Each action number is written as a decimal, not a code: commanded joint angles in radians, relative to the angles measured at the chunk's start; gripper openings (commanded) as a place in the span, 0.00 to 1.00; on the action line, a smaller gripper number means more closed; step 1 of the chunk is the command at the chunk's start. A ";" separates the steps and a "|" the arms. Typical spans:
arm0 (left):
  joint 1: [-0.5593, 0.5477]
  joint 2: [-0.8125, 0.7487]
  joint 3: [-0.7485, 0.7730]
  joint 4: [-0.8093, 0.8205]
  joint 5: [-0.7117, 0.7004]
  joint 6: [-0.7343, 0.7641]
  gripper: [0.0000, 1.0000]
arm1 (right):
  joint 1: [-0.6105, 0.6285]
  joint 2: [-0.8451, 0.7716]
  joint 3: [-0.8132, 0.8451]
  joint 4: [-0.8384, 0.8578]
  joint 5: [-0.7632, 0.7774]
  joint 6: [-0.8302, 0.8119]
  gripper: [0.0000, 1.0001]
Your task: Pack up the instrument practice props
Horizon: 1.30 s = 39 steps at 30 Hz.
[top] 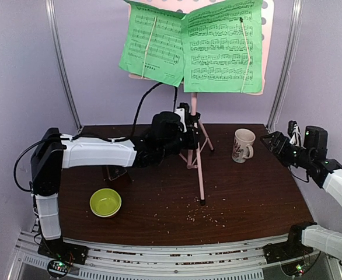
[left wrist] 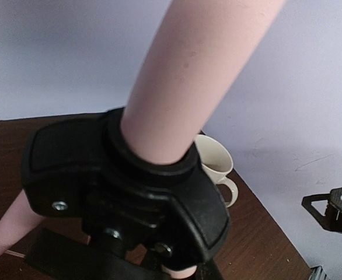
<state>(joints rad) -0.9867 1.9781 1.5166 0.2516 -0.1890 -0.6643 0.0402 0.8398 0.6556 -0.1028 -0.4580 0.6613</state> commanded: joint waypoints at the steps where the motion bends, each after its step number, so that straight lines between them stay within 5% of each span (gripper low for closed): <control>1: -0.112 -0.025 -0.010 -0.030 -0.134 -0.176 0.00 | 0.041 -0.040 -0.050 -0.027 -0.019 -0.002 0.97; 8: -0.171 -0.016 0.007 -0.047 -0.193 -0.204 0.04 | 0.112 -0.072 -0.046 -0.041 0.025 0.000 0.96; 13: -0.170 -0.065 -0.043 0.004 -0.144 -0.161 0.62 | 0.153 -0.080 -0.027 -0.024 0.030 0.010 0.97; 17: -0.170 -0.146 -0.114 0.037 -0.136 -0.113 0.77 | 0.201 -0.070 -0.012 0.046 0.033 0.035 0.98; 22: -0.143 -0.289 -0.241 0.029 -0.138 -0.066 0.83 | 0.294 -0.022 0.004 0.178 0.075 0.082 0.96; 30: 0.040 -0.436 -0.338 0.009 0.172 -0.077 0.84 | 0.499 0.155 0.058 0.449 0.154 0.111 0.74; 35: 0.077 -0.484 -0.335 -0.034 0.226 0.031 0.84 | 0.592 0.264 0.115 0.536 0.217 0.067 0.69; 39: 0.127 -0.485 -0.367 -0.003 0.397 0.129 0.84 | 0.636 0.319 0.166 0.593 0.251 0.032 0.68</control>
<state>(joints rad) -0.8982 1.5166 1.1801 0.1970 0.0082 -0.6704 0.6407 1.1252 0.7578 0.3733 -0.2726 0.7395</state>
